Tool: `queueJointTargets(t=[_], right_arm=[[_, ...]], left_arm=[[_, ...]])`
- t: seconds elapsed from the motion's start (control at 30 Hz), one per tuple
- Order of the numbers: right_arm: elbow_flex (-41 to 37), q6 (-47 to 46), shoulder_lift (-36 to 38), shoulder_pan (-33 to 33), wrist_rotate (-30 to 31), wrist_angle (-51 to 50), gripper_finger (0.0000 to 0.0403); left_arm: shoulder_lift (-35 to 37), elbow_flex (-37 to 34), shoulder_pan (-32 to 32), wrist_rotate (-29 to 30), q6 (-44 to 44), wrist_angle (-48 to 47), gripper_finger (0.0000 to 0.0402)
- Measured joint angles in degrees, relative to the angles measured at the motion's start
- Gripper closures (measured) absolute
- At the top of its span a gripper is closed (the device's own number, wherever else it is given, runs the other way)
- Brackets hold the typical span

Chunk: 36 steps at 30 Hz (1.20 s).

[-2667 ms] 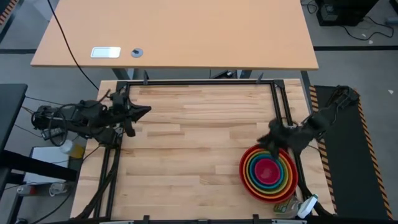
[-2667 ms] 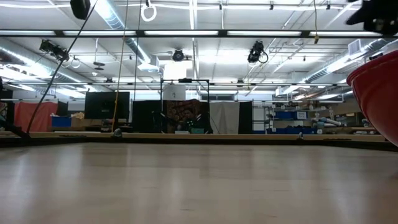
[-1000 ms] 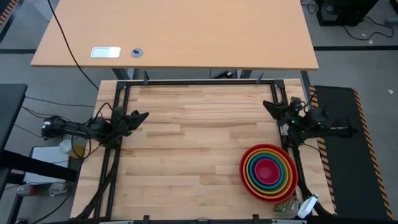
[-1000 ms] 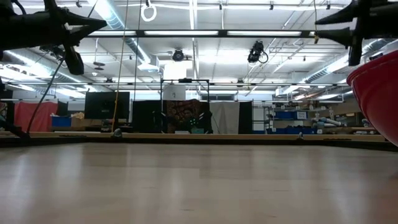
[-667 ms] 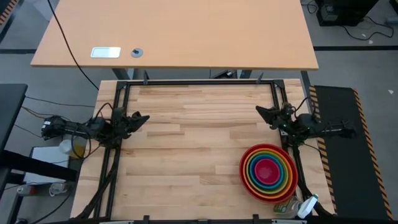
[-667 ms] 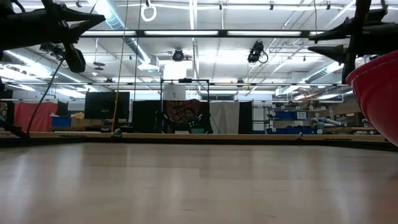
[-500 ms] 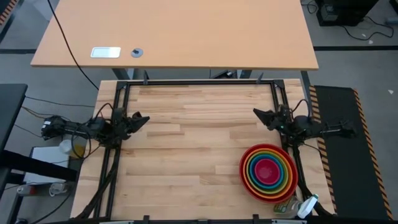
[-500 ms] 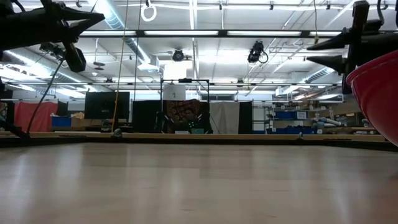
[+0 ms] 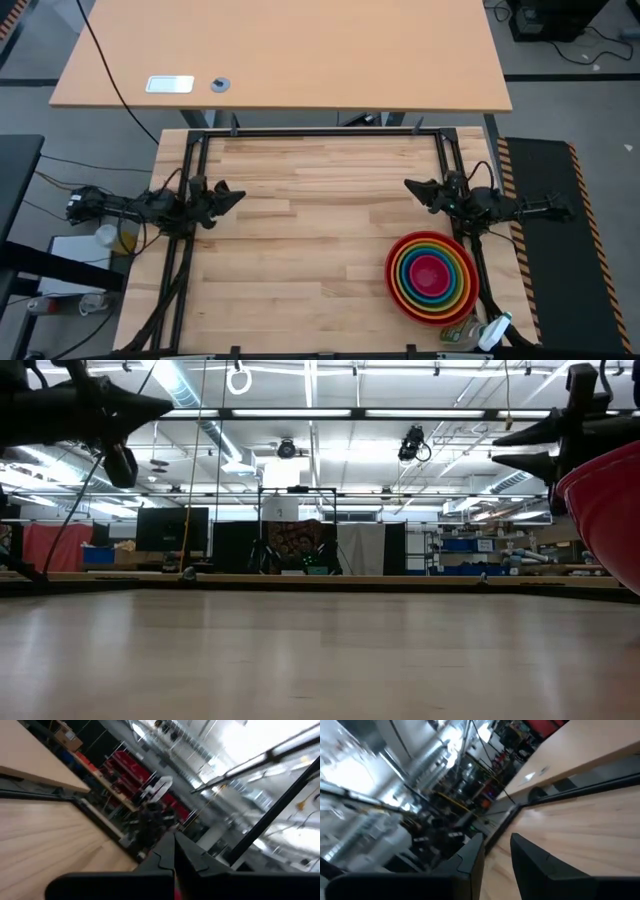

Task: Nest bowls inside each other
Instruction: Return to Home Position

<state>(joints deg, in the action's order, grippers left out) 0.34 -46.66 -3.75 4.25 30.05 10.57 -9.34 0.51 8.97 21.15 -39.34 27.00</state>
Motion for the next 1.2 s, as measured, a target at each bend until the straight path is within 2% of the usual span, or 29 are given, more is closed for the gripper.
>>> queueJointTargets(t=[0.17, 0.33, 0.4, 0.5, 0.6, 1.2], right_arm=[[0.0, 5.5, -0.1, 0.0, -1.6, -6.5, 0.0298], [0.0, 15.7, -1.1, 0.0, -6.0, -6.5, 0.0298], [0.0, 18.6, -1.1, 0.0, -6.2, -6.7, 0.0298], [0.0, 20.0, -1.1, 0.0, -6.2, -6.6, 0.0298], [0.0, 19.8, -1.1, 0.0, -6.1, -6.1, 0.0298], [0.1, 19.7, -1.2, 0.0, -5.8, -6.0, 0.0296]], left_arm=[[0.0, 0.0, 0.0, 0.0, 6.1, -7.3, 0.0397], [0.0, 0.0, 0.0, 0.0, 6.4, -18.9, 0.0397], [-0.1, 0.0, 0.0, -0.2, 10.0, -23.8, 0.0397], [-1.7, 0.1, 0.0, -0.4, 19.1, -23.5, 0.0397], [-2.4, 0.1, 0.0, -0.5, 23.3, -23.5, 0.0397], [-2.6, 0.1, 0.0, -0.5, 23.5, -23.4, 0.0397]])
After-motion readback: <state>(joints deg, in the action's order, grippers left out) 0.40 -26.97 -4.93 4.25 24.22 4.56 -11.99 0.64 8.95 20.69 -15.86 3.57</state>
